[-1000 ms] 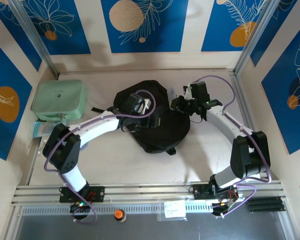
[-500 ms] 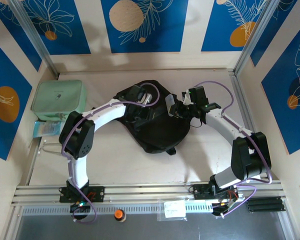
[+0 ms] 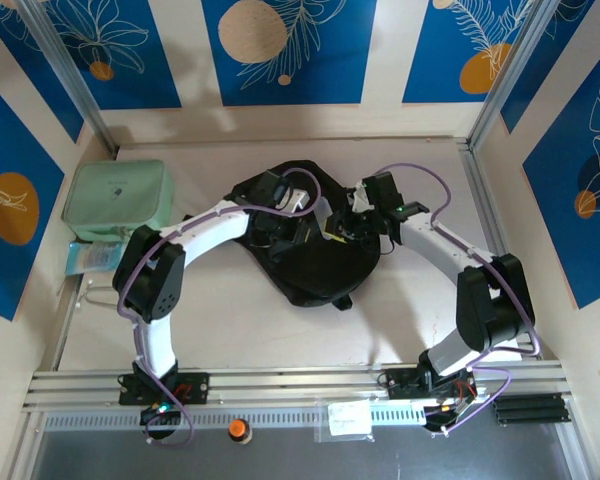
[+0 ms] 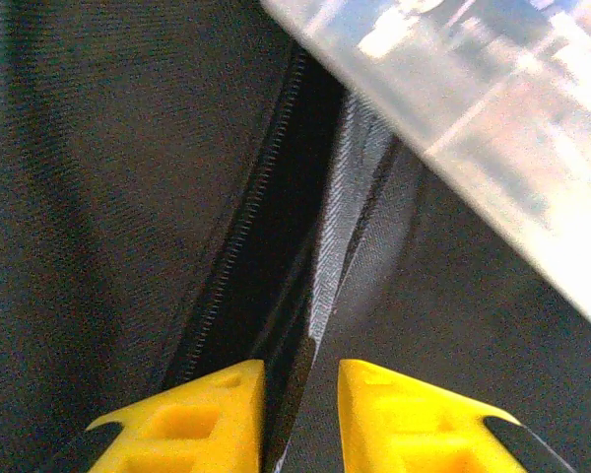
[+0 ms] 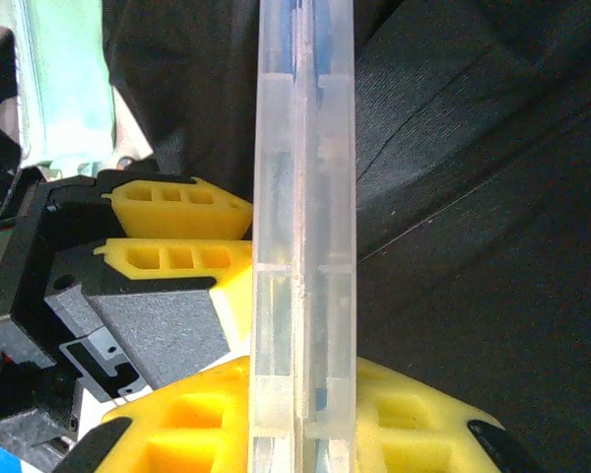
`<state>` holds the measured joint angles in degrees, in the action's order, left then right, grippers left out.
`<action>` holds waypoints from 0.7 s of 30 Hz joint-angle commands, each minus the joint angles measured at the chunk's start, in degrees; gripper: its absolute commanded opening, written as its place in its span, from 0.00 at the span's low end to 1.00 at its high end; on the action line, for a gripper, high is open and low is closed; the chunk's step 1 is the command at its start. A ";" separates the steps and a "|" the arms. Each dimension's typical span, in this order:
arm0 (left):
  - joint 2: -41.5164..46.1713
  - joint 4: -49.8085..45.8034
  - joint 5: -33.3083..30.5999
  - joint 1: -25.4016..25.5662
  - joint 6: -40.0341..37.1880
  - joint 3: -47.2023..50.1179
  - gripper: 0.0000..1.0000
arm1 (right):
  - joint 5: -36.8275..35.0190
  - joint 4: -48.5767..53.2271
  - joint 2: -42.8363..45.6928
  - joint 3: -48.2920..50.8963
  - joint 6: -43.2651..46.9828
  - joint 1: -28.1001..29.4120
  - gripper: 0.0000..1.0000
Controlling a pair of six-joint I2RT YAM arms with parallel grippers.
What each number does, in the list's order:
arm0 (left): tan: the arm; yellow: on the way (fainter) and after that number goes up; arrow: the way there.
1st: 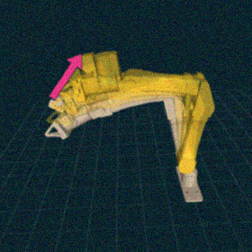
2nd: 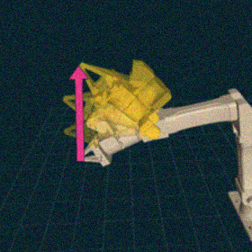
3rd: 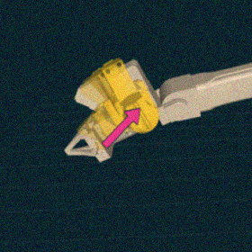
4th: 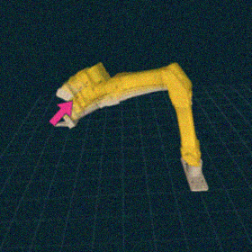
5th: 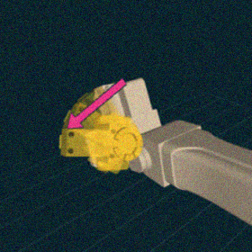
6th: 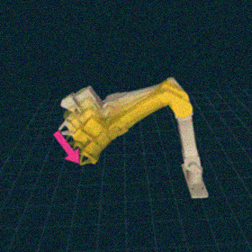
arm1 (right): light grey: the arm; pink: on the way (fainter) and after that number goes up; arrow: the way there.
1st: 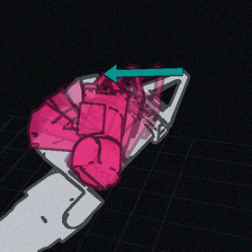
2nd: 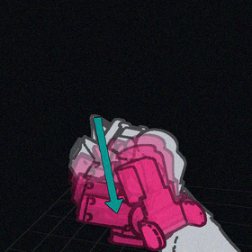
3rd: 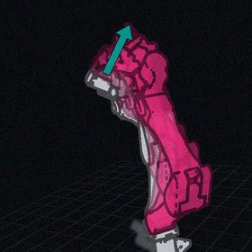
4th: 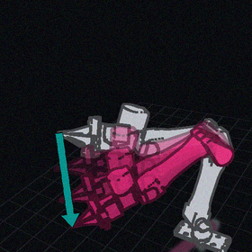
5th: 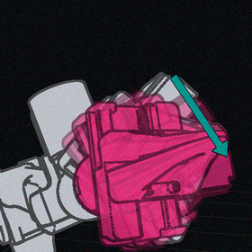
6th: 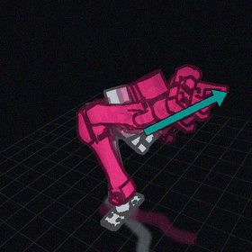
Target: Pack books, pencil case, and school supplies into a backpack
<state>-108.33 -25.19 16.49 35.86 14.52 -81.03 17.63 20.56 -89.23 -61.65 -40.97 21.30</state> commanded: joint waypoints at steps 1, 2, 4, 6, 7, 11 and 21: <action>2.98 1.79 2.53 1.40 -2.51 1.44 0.24 | 3.40 1.77 -1.00 -2.07 -1.27 0.67 0.08; 3.19 2.02 2.82 1.47 -2.96 1.70 0.24 | 3.78 1.77 -1.27 -2.20 -1.60 0.76 0.08; 3.47 2.25 3.09 1.56 -3.62 2.04 0.25 | 4.53 1.61 -1.72 -2.55 -2.13 0.89 0.08; 3.78 2.31 3.04 1.67 -4.21 2.49 0.25 | 5.03 1.50 -1.98 -2.86 -2.82 1.01 0.08; 4.04 2.51 2.95 1.71 -4.54 2.83 0.25 | 5.30 1.50 -2.15 -3.03 -3.26 1.02 0.08; 4.89 3.83 2.86 1.76 -5.30 4.49 0.25 | 6.00 3.83 -3.80 -3.56 -5.15 0.64 0.08; 4.36 6.74 1.64 1.93 -5.35 8.03 0.26 | 10.51 3.70 -0.66 6.08 -11.85 -0.40 0.06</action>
<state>-105.06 -19.07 18.17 37.06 9.93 -73.60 25.85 21.28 -91.83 -58.52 -49.58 20.93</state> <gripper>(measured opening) 0.255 0.187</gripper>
